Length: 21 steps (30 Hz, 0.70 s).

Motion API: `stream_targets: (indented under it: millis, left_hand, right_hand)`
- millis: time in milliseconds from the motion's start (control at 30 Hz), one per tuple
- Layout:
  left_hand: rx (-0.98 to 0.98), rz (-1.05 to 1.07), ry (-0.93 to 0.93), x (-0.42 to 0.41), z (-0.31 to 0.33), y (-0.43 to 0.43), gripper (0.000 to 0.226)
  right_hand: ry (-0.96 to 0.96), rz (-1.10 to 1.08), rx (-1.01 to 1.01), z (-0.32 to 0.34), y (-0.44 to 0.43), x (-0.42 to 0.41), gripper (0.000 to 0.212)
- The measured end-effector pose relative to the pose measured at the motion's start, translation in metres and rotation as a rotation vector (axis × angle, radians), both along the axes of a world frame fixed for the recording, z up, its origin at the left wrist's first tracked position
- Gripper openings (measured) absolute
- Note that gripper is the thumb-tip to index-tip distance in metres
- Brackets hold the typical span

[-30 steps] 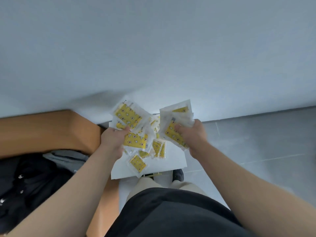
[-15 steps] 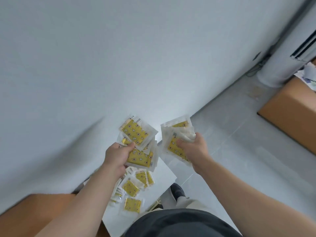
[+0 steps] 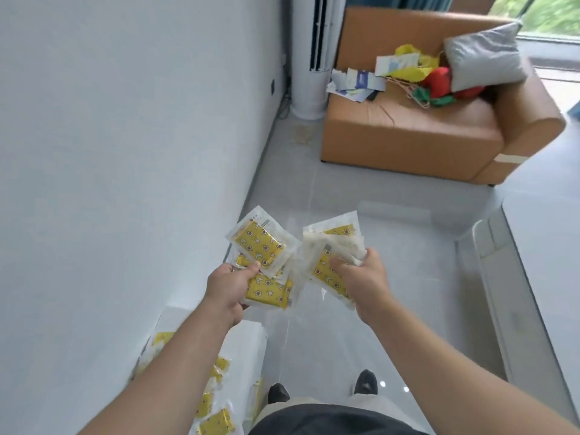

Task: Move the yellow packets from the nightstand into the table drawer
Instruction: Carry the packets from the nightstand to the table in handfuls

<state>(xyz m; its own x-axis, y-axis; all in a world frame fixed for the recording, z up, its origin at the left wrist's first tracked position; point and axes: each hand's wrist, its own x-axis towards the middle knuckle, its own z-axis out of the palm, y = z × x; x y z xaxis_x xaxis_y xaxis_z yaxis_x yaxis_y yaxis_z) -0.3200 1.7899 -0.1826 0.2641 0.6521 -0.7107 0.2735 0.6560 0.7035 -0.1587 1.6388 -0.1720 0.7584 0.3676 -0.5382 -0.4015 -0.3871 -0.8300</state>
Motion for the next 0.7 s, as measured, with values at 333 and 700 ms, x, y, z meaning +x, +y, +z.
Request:
stream_targets:
  millis: [333, 700]
  left_hand:
    - [0.028, -0.408, -0.002, 0.177, -0.003, -0.137, 0.019]
    - [-0.02, -0.771, -0.005, 0.348, 0.001, -0.369, 0.019]
  right_hand:
    - [0.02, -0.452, 0.074, -0.009, -0.206, 0.09, 0.025]
    - [-0.035, -0.868, 0.073, -0.007, -0.462, 0.176, 0.031]
